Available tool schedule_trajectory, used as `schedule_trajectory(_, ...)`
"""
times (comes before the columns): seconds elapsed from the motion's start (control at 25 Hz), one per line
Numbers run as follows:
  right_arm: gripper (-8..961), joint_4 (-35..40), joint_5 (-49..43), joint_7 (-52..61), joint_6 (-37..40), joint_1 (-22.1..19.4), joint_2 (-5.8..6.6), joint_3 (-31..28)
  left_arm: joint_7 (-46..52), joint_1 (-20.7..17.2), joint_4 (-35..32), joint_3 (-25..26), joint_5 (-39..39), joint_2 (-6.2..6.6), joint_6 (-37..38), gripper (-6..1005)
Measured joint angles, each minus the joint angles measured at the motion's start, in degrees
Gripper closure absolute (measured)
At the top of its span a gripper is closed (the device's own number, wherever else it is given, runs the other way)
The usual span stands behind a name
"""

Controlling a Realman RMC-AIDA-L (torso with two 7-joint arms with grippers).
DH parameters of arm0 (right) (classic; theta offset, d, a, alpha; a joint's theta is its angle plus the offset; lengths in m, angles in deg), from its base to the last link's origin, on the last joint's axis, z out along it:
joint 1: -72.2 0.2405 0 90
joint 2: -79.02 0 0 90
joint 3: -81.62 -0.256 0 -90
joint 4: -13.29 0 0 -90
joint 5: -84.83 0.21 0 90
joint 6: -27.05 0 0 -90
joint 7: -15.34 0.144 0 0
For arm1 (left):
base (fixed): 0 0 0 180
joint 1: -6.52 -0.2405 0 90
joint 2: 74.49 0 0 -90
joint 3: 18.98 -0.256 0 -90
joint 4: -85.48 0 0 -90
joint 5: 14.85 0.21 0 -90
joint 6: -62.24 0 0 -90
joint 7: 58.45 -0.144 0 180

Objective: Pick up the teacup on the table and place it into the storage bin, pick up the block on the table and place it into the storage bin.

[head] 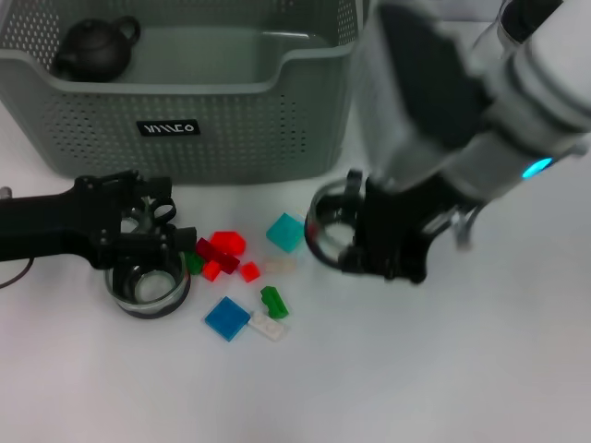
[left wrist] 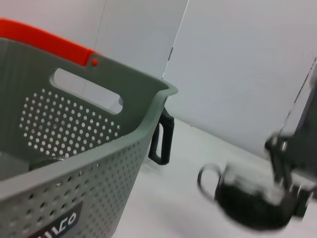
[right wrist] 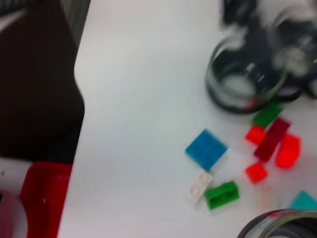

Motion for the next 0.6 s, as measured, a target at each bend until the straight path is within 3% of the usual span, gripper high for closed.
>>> schedule_trajectory(0.16, 903, 5.5, 3.3, 1.1, 6.4, 1.9, -0.08, -9.1, 0.0, -0.6, -0.2, 0.0, 0.4, 0.01, 0.0, 58)
schedule_trajectory(0.36, 904, 6.1, 10.1, 2.7, 11.2, 7.8, -0.23, -19.6, 0.0, -0.9, -0.6, 0.0, 0.4, -0.14, 0.0, 58)
schedule_trajectory(0.48, 904, 5.5, 11.8, 3.8, 9.5, 11.0, -0.40, -25.0, 0.0, -0.8, -0.6, 0.0, 0.4, -0.15, 0.0, 58)
schedule_trajectory(0.6, 904, 3.6, 12.3, 4.8, 2.5, 12.8, -0.47, -28.2, -0.2, -0.6, -0.6, -0.1, 0.5, -0.16, 0.0, 58)
